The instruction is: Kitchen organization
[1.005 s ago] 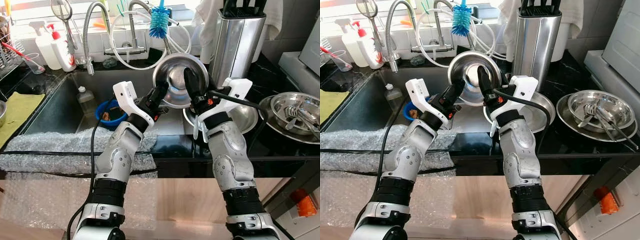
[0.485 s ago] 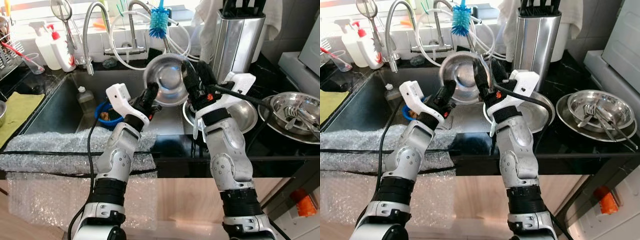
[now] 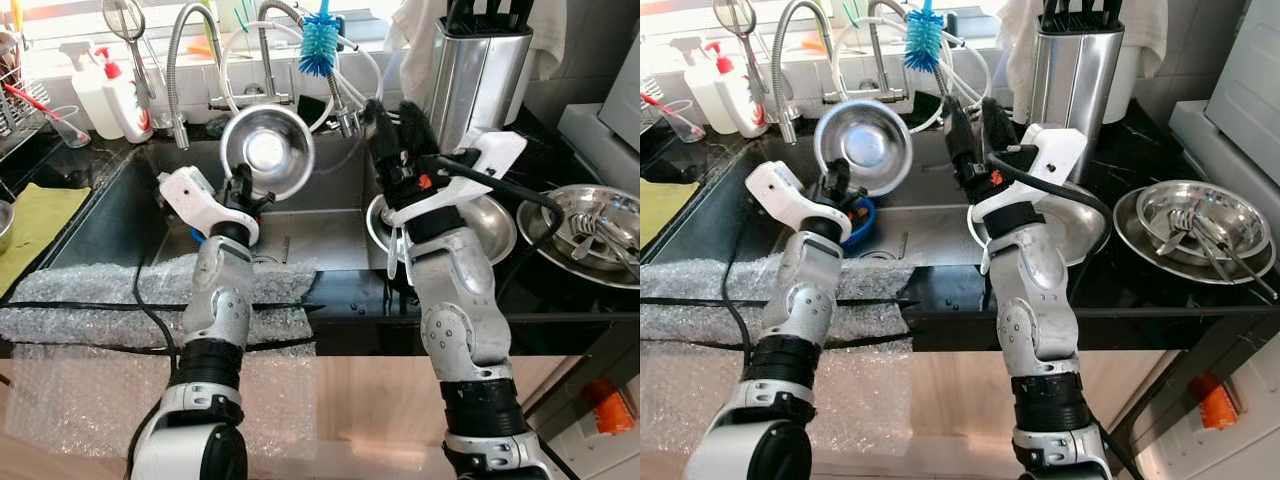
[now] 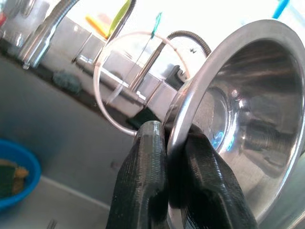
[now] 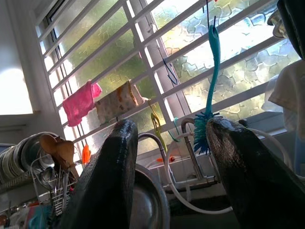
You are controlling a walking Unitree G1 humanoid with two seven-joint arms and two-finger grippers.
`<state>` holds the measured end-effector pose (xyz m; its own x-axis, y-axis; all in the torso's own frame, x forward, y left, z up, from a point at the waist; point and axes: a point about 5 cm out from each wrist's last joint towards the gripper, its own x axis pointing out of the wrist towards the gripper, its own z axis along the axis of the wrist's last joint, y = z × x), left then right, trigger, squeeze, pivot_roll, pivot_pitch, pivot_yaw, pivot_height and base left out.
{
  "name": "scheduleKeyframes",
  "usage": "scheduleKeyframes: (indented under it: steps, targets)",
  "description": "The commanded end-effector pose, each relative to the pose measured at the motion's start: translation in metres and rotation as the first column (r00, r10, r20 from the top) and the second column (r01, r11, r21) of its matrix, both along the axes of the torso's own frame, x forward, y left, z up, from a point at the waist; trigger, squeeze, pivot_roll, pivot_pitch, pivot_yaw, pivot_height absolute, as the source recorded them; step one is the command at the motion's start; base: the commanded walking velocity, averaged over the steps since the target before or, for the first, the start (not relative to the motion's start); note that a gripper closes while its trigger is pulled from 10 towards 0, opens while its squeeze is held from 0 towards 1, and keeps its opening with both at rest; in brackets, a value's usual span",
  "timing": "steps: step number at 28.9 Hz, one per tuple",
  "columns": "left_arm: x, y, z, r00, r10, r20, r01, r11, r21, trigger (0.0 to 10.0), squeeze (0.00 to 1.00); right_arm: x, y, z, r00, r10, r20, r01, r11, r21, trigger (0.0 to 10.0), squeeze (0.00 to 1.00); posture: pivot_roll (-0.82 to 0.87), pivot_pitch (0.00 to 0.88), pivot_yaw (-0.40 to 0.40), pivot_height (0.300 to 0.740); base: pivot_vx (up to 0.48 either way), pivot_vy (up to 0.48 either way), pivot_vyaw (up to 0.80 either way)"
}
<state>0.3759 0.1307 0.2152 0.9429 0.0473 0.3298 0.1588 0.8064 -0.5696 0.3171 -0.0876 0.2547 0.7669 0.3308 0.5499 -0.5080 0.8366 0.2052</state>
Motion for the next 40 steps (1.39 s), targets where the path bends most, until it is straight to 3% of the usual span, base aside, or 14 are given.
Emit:
scheduleKeyframes:
  steps: [1, 2, 4, 8, 12, 19, 24, 32, 37, 40]
  targets:
    - [0.005, 0.007, 0.007, 0.999, 0.035, 0.025, -0.038, 0.993, 0.113, 10.0, 0.00, -0.004, -0.003, -0.001, 1.000, -0.028, -0.005, 0.028, 0.999, -0.030, 10.0, 0.00, -0.03, 0.020, 0.099, 0.740, 0.000, 0.000, 0.00]
    - [0.011, 0.013, 0.008, 0.998, 0.055, 0.024, -0.059, 0.957, 0.282, 10.0, 0.00, -0.007, -0.014, -0.008, 0.996, -0.082, -0.025, 0.080, 0.994, -0.067, 10.0, 0.00, -0.04, 0.026, 0.102, 0.740, 0.000, 0.000, 0.00]
    - [0.015, 0.016, 0.001, 0.999, 0.047, -0.018, -0.037, 0.923, 0.384, 10.0, 0.00, -0.010, -0.022, -0.017, 0.990, -0.132, -0.052, 0.125, 0.986, -0.107, 10.0, 0.00, -0.04, 0.037, 0.104, 0.740, 0.000, 0.000, 0.00]
    - [0.022, 0.024, 0.001, 0.997, 0.060, -0.046, -0.034, 0.900, 0.435, 10.0, 0.00, -0.019, -0.031, -0.038, 0.971, -0.222, -0.087, 0.200, 0.957, -0.210, 10.0, 0.00, -0.04, 0.048, 0.112, 0.740, 0.000, 0.000, 0.00]
    - [0.028, 0.028, -0.004, 0.993, 0.067, -0.102, -0.007, 0.867, 0.498, 10.0, 0.00, -0.028, -0.035, -0.038, 0.966, -0.237, -0.100, 0.214, 0.956, -0.201, 10.0, 0.00, -0.05, 0.056, 0.117, 0.740, 0.000, 0.000, 0.00]
    - [0.034, 0.023, -0.010, 0.981, 0.032, -0.189, 0.070, 0.858, 0.508, 10.0, 0.00, -0.035, -0.035, -0.032, 0.964, -0.258, -0.068, 0.239, 0.948, -0.209, 10.0, 0.00, -0.05, 0.052, 0.121, 0.740, 0.000, 0.000, 0.00]
    - [0.039, 0.015, -0.010, 0.964, 0.018, -0.266, 0.137, 0.822, 0.553, 10.0, 0.00, -0.041, -0.033, -0.027, 0.966, -0.254, -0.053, 0.238, 0.949, -0.205, 10.0, 0.00, -0.05, 0.041, 0.123, 0.740, 0.000, 0.000, 0.00]
    - [0.039, 0.008, -0.024, 0.922, 0.017, -0.386, 0.221, 0.795, 0.565, 10.0, 0.00, -0.056, -0.037, -0.027, 0.959, -0.284, -0.029, 0.270, 0.936, -0.224, 10.0, 0.00, -0.08, 0.023, 0.131, 0.740, 0.000, 0.000, 0.00]
    - [0.036, 0.013, -0.039, 0.886, 0.040, -0.462, 0.230, 0.828, 0.512, 10.0, 0.00, -0.059, -0.044, -0.038, 0.946, -0.323, -0.043, 0.303, 0.920, -0.249, 10.0, 0.00, -0.09, 0.000, 0.134, 0.740, 0.000, 0.000, 0.00]
    - [0.034, 0.017, -0.047, 0.868, 0.054, -0.494, 0.222, 0.848, 0.482, 10.0, 0.00, -0.058, -0.053, -0.054, 0.922, -0.385, -0.049, 0.355, 0.887, -0.295, 10.0, 0.00, -0.09, 0.000, 0.132, 0.740, 0.000, 0.000, 0.00]
